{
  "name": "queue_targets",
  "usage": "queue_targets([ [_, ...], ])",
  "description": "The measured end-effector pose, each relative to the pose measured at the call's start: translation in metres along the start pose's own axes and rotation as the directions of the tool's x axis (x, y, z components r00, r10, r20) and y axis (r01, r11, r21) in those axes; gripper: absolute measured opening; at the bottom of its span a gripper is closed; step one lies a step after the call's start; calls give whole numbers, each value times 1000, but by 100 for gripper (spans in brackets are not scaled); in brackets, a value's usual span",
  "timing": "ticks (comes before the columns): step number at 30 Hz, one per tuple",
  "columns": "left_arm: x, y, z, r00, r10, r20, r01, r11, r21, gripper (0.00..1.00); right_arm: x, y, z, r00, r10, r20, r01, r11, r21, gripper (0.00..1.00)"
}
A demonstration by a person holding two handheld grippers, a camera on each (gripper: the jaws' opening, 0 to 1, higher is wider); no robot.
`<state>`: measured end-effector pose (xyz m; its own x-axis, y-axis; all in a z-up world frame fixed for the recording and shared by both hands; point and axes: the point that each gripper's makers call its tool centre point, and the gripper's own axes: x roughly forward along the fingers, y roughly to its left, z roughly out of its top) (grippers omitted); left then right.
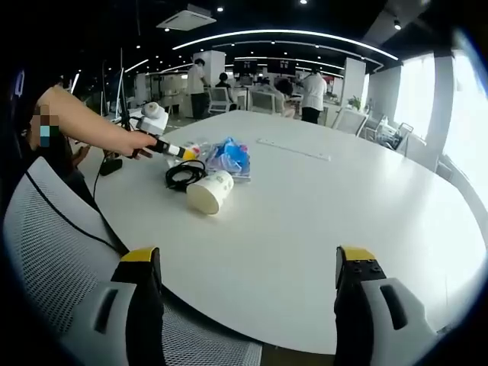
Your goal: Arrange the tabletop items into an orderly group along one side of the table until the central work area is clear of visible clutter.
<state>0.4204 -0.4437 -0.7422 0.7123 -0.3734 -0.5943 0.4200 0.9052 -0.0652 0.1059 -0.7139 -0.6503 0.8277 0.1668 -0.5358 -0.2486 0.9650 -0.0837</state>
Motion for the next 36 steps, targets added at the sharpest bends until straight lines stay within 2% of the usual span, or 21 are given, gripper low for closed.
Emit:
queue_targets([
  [9,9,-3,3,1000,-6,-12,6,1000,21,55,0,-1,-1,1000,-5,-6,5,1000,-1,93],
  [22,17,-4,-1,999,-14,-39,14,1000,7,54,0,-2,-2,1000,-11,-12,11,1000,0,91],
  [30,23,-6,0,999,-21,-31,22,1000,3,53,0,-3,-4,1000,-16,-26,16,1000,-4,90],
  [36,29,-9,5,1000,-7,-29,8,999,32,49,2,-10,-4,999,-15,-37,15,1000,-7,89],
])
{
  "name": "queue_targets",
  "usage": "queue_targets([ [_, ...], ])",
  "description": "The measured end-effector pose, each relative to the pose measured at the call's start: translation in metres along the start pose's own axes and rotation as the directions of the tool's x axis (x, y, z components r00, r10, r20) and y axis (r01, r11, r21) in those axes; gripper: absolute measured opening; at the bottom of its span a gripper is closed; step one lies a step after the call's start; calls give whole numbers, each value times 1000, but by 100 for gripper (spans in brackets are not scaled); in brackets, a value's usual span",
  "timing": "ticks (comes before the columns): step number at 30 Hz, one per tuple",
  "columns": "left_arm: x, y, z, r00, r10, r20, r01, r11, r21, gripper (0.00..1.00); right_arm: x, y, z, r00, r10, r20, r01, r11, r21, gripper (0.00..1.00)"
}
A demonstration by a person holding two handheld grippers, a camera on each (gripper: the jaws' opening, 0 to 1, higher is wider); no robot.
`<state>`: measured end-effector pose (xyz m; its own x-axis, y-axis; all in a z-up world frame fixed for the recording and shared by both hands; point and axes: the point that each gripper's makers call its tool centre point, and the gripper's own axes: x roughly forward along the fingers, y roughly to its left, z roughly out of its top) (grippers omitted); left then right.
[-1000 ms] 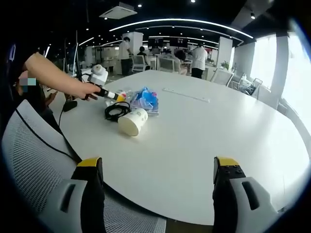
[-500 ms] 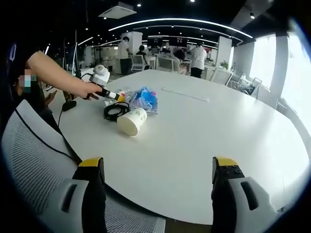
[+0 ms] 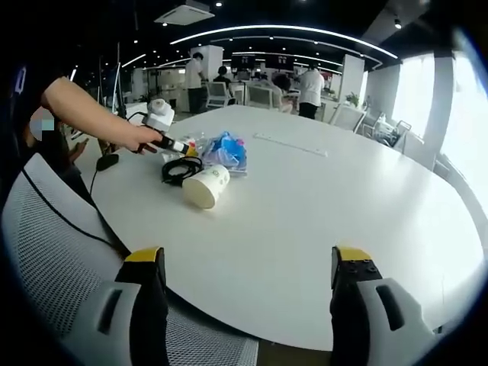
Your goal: Arrange the tabletop items into an orderly group along one side of the table until the central work area is clear of visible clutter.
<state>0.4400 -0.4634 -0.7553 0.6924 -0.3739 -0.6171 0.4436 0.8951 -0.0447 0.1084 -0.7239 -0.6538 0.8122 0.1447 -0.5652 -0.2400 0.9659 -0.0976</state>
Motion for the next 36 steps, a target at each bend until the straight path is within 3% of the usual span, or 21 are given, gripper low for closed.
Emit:
queue_targets([
  [17,5,-6,3,998,35,-48,-34,999,28,45,1,-12,0,1000,-4,0,4,1000,-2,89],
  [23,2,-2,2,998,48,-40,-46,998,35,44,1,-12,1,1000,-4,3,4,1000,-4,89],
  [28,1,2,6,998,47,-38,-43,994,101,43,2,-14,3,1000,-5,12,5,1000,-2,89],
  [36,-7,10,6,998,29,-51,-24,995,94,41,3,-16,5,1000,-5,17,5,1000,-1,89],
])
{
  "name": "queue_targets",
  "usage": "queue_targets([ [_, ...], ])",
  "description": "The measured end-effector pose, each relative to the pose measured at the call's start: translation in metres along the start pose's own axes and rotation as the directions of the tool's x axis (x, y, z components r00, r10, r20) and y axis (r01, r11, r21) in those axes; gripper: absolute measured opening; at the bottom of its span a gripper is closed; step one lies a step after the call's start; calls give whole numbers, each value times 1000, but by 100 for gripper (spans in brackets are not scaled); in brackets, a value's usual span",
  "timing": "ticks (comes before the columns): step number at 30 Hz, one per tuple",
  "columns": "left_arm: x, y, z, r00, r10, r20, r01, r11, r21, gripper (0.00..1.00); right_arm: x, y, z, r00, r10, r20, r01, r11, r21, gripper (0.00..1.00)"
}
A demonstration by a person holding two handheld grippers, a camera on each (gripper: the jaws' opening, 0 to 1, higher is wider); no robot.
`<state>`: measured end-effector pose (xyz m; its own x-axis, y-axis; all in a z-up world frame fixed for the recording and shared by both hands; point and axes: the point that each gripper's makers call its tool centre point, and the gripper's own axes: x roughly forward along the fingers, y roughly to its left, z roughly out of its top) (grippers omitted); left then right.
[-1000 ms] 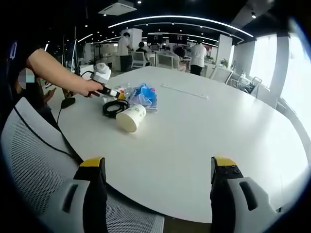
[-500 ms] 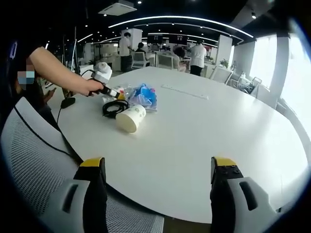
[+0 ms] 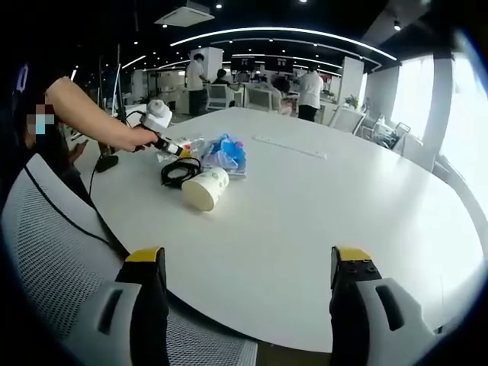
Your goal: Arrange the tabletop items into an orderly group along one side of the table until the central work area is clear of visible clutter.
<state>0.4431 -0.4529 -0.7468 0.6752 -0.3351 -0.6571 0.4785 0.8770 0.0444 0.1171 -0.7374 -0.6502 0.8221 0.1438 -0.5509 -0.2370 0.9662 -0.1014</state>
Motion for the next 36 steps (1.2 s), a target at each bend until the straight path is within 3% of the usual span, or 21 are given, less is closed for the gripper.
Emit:
queue_targets([
  [10,-11,6,-3,1000,-10,-26,10,1000,10,40,1,0,0,1000,8,4,-8,1000,-2,89],
  [17,-22,17,6,1000,-1,-5,1,1000,14,40,1,3,-1,1000,19,3,-19,1000,-10,88],
  [27,-36,15,4,997,-67,-34,67,998,-1,40,-1,4,1,1000,11,23,-10,1000,-16,88],
  [36,-46,13,-7,989,-118,-93,120,993,15,40,-2,7,3,999,16,36,-15,1000,-24,87],
])
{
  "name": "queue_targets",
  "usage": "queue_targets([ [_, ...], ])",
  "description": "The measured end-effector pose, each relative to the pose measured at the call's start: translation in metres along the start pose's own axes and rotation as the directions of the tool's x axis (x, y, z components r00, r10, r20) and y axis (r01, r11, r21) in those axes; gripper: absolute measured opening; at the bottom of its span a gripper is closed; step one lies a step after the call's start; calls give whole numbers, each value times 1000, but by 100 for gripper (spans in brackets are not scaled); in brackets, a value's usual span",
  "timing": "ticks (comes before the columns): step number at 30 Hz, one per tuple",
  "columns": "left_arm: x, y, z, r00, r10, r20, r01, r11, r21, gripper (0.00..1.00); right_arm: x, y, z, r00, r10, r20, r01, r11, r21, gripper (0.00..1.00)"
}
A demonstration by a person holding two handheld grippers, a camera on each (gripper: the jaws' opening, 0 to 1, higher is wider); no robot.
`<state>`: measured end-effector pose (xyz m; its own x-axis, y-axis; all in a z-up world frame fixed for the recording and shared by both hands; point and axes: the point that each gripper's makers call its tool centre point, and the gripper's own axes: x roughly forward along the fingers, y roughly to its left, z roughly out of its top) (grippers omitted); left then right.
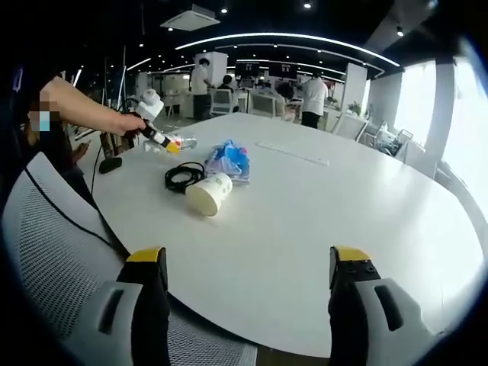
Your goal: Arrange the tabletop items into an orderly group along one side of the table until the central work area is clear of visible clutter.
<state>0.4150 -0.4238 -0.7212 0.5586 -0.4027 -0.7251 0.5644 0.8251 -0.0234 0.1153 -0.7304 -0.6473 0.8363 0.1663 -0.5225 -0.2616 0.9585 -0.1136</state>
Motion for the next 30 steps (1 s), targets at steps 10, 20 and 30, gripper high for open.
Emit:
queue_targets([
  [10,-3,-1,-12,996,-40,-76,44,998,54,39,0,0,1,1000,-1,6,1,1000,-1,87],
  [20,-6,0,-9,989,-55,-141,71,991,112,39,0,-2,3,1000,-7,15,7,1000,3,86],
  [30,-13,-2,-7,969,-66,-240,120,969,217,39,-1,-1,2,1000,6,11,-6,1000,4,87],
])
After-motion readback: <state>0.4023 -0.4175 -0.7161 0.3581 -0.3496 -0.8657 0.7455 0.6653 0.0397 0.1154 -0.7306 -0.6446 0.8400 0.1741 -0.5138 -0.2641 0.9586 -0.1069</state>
